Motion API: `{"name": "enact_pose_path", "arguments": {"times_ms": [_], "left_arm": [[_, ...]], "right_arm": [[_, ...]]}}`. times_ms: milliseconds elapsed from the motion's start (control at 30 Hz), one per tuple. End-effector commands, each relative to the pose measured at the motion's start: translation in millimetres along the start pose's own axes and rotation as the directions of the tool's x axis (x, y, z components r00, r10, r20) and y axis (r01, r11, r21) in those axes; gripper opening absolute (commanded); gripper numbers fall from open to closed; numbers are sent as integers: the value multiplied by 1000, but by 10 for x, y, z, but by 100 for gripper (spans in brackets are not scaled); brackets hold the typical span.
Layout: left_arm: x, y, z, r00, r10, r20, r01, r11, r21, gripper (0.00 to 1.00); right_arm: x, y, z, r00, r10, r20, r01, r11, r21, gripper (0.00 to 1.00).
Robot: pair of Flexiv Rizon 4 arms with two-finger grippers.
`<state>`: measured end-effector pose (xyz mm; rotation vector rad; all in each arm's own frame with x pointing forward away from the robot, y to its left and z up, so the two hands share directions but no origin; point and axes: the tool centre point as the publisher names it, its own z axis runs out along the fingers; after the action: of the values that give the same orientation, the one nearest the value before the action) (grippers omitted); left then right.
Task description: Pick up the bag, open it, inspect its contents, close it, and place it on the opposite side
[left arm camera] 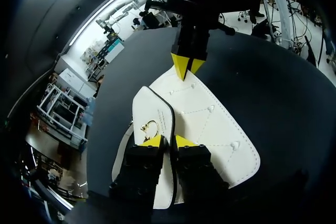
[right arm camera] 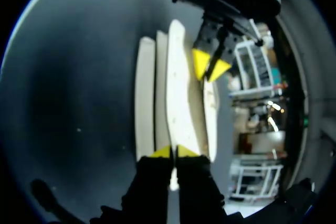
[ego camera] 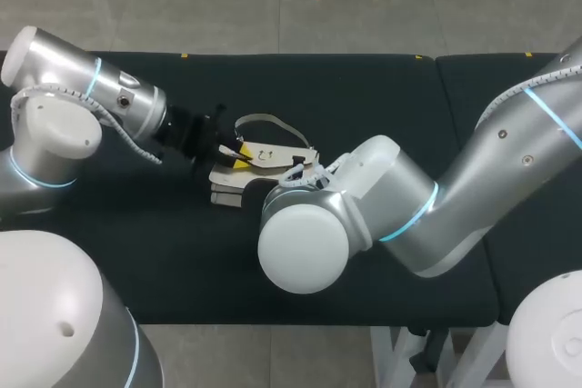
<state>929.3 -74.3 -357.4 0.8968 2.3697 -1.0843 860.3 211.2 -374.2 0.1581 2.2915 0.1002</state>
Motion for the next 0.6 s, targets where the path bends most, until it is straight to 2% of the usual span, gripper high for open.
{"name": "enact_pose_path", "arguments": {"times_ms": [33, 267, 333, 400, 600], "left_arm": [[60, -31, 10, 999, 11, 48, -11, 1000, 1, 33], [-2, -80, 15, 991, 42, 129, -41, 999, -10, 31], [-5, -99, 24, 987, 56, 151, -56, 998, -2, 20], [11, -128, 35, 983, 81, 166, -82, 997, -2, 0], [128, -139, 75, 976, 140, 166, -139, 990, -16, 0]], "right_arm": [[24, 15, 18, 1000, 0, 4, 0, 1000, 4, 0], [24, 15, 18, 1000, 0, 4, 0, 1000, 4, 0], [24, 15, 18, 1000, 0, 4, 0, 1000, 4, 0], [24, 15, 18, 1000, 0, 4, 0, 1000, 4, 0], [24, 15, 18, 1000, 0, 4, 0, 1000, 4, 0]]}}
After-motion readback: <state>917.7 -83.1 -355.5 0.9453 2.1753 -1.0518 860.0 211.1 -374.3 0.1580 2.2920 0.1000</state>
